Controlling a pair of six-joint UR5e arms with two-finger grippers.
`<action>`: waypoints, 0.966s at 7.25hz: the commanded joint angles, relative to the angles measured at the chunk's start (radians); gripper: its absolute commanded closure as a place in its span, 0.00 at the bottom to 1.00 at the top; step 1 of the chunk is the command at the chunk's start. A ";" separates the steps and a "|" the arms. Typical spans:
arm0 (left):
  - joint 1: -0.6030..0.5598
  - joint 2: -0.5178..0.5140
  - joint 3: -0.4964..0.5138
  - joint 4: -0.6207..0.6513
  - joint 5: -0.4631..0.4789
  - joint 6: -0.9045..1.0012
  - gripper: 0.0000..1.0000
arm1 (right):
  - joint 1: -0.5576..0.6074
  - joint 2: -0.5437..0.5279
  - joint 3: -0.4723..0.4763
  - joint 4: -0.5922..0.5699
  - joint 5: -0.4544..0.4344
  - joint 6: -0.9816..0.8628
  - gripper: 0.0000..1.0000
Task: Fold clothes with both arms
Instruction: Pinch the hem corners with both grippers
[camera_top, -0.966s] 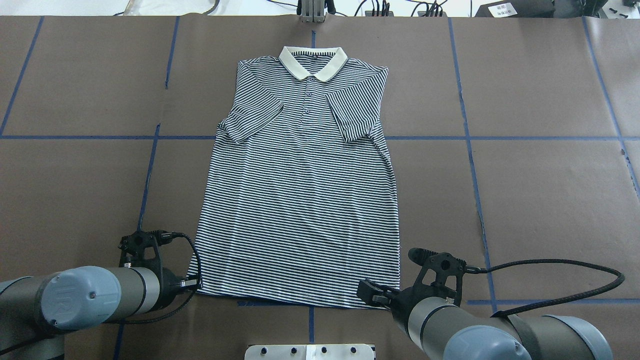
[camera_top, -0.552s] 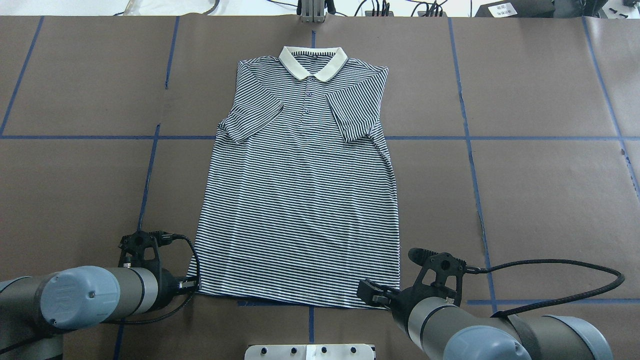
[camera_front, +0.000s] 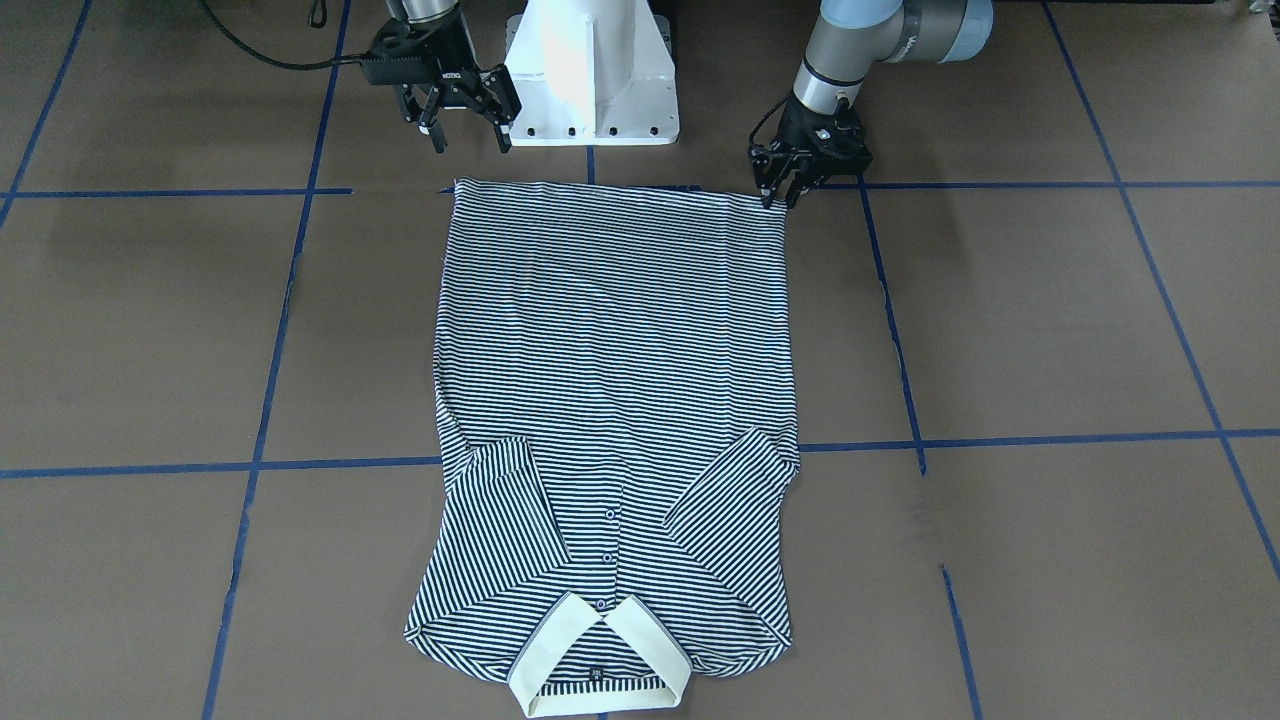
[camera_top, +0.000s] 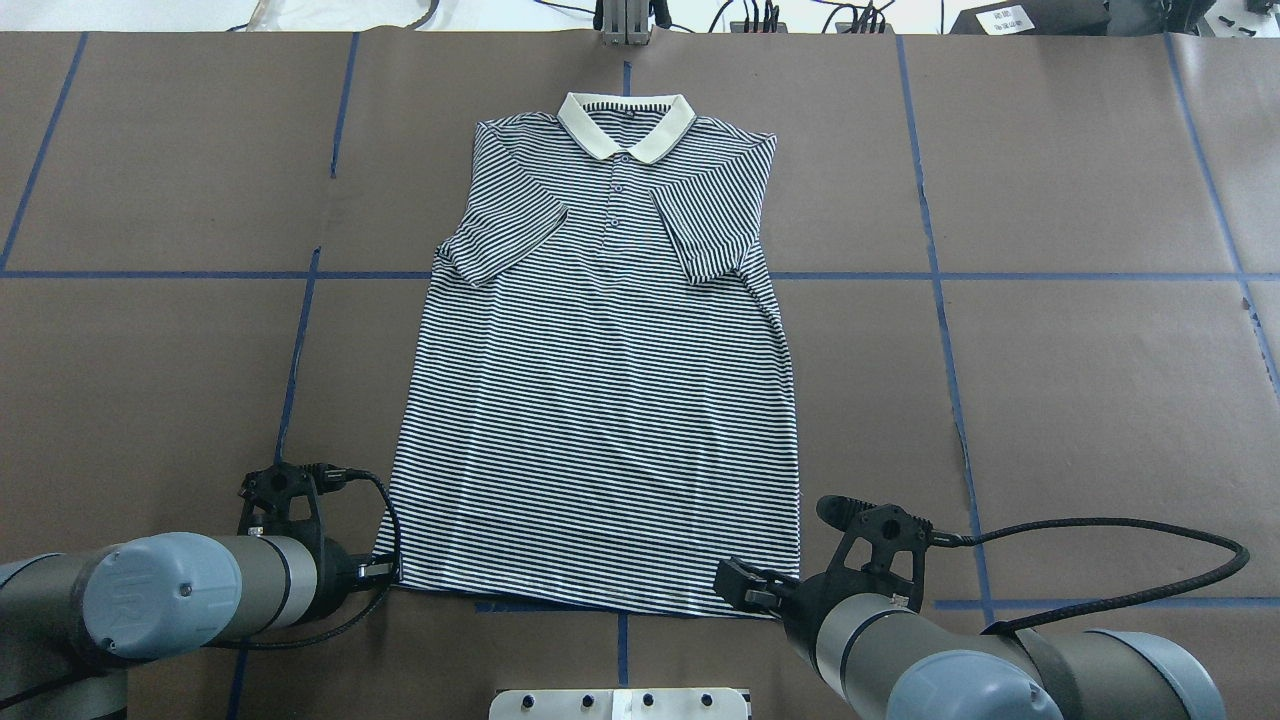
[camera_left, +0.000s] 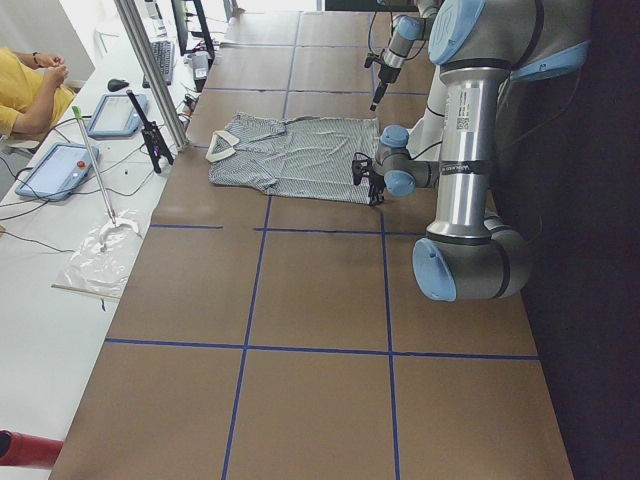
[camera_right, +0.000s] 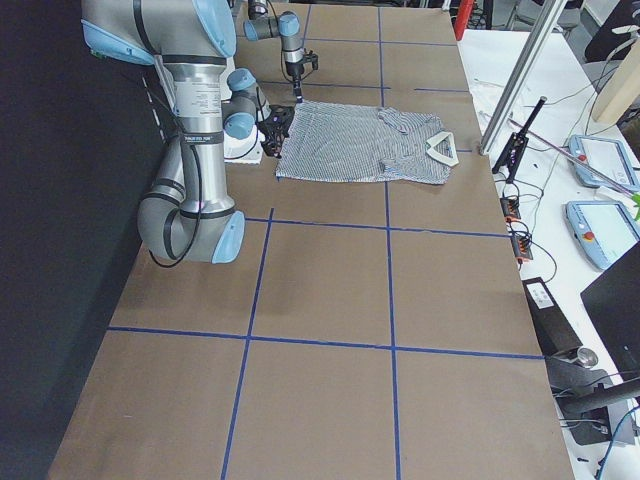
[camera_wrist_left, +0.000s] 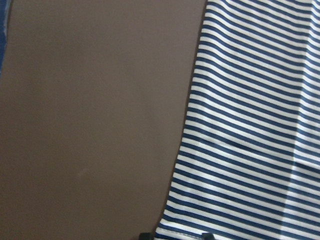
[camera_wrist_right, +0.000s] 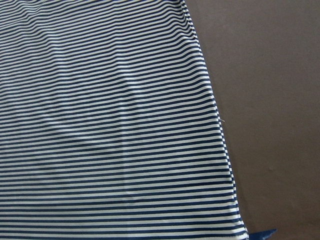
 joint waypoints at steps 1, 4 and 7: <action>0.001 -0.002 0.001 0.000 0.002 -0.002 0.69 | 0.001 -0.005 0.000 -0.001 0.000 0.000 0.04; 0.001 -0.004 0.004 0.000 0.004 -0.008 0.96 | -0.001 -0.007 0.000 -0.001 0.000 0.000 0.04; 0.000 -0.004 -0.005 -0.002 0.004 -0.008 1.00 | -0.001 -0.008 0.000 -0.001 0.000 0.000 0.04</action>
